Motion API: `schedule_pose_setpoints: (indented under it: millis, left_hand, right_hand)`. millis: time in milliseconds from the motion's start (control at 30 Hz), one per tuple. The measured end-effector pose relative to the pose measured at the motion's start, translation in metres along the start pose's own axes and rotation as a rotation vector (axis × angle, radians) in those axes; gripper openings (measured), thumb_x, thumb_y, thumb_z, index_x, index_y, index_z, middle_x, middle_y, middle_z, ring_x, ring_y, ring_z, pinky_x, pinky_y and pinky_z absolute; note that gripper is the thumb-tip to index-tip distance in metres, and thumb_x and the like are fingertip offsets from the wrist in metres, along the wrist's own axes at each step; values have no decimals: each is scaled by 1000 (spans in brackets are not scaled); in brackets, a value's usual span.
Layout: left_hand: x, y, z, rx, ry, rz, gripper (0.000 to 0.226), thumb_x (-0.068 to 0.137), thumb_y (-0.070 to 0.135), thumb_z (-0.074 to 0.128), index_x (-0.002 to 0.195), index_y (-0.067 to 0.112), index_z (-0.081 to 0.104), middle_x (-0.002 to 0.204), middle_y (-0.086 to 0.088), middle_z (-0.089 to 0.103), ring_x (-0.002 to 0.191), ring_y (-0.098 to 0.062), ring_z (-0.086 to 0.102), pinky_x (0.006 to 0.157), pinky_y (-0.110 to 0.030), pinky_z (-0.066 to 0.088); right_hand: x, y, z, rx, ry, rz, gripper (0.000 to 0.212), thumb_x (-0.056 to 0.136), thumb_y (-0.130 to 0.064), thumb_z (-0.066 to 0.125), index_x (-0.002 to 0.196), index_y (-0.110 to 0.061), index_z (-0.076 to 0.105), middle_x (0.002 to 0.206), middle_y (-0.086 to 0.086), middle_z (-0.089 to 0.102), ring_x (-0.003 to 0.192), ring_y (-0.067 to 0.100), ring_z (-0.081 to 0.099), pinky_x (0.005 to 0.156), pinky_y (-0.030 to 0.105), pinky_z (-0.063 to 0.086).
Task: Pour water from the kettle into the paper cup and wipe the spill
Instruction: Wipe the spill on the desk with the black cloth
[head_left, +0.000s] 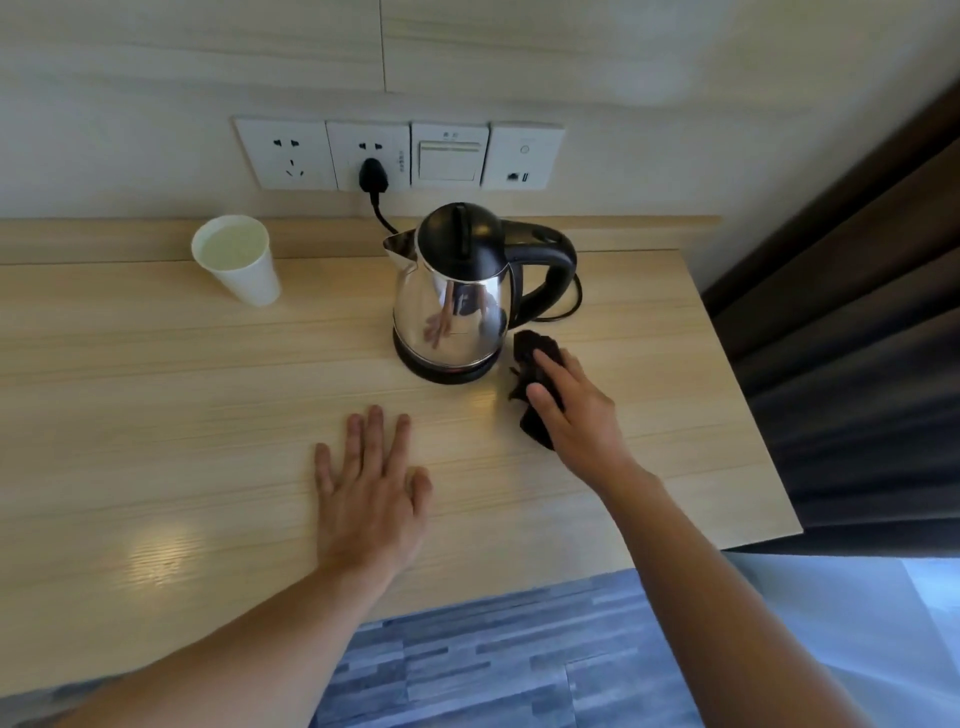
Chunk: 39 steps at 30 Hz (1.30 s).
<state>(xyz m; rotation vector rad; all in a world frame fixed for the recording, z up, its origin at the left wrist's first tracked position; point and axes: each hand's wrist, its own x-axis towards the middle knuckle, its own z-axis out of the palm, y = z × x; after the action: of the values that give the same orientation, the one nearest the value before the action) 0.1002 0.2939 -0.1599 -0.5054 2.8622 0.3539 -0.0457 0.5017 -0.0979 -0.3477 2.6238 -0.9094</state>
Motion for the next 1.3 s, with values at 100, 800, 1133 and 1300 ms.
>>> schedule_pose_setpoints:
  millis: [100,800,1133,1300]
  left_hand:
    - [1,0,1,6,6,0,67,104,52,8,165,31,-11,173,0,-19,161,-22,-15,129,-57,-4]
    - [0,3,3,42,25,-39,69,103,53,14,167,32,-2,177,-1,-8,163,-22,-7,130,-58,-1]
    - [-2,0,1,21,4,0,71,102,55,16,166,31,-1,177,-3,-8,163,-24,-9,130,-57,-5]
    - [-25,-9,-28,-425,-109,51,67,103,52,29,162,19,34,176,-4,11,163,-22,2,129,-50,-2]
  right_hand:
    - [29,14,20,-346,-91,31,70,102,-70,26,164,-44,6,176,6,-4,161,21,-11,127,46,3]
    - [-73,33,63,-526,-51,-43,65,98,-77,19,157,-62,-2,174,6,-18,159,22,-22,129,46,-3]
    - [-156,44,93,-330,10,-123,50,110,-51,30,160,-47,28,172,-5,-3,160,14,-10,126,35,1]
    - [-196,8,68,511,-152,139,33,110,-37,45,139,-36,63,130,-11,72,128,13,61,103,37,49]
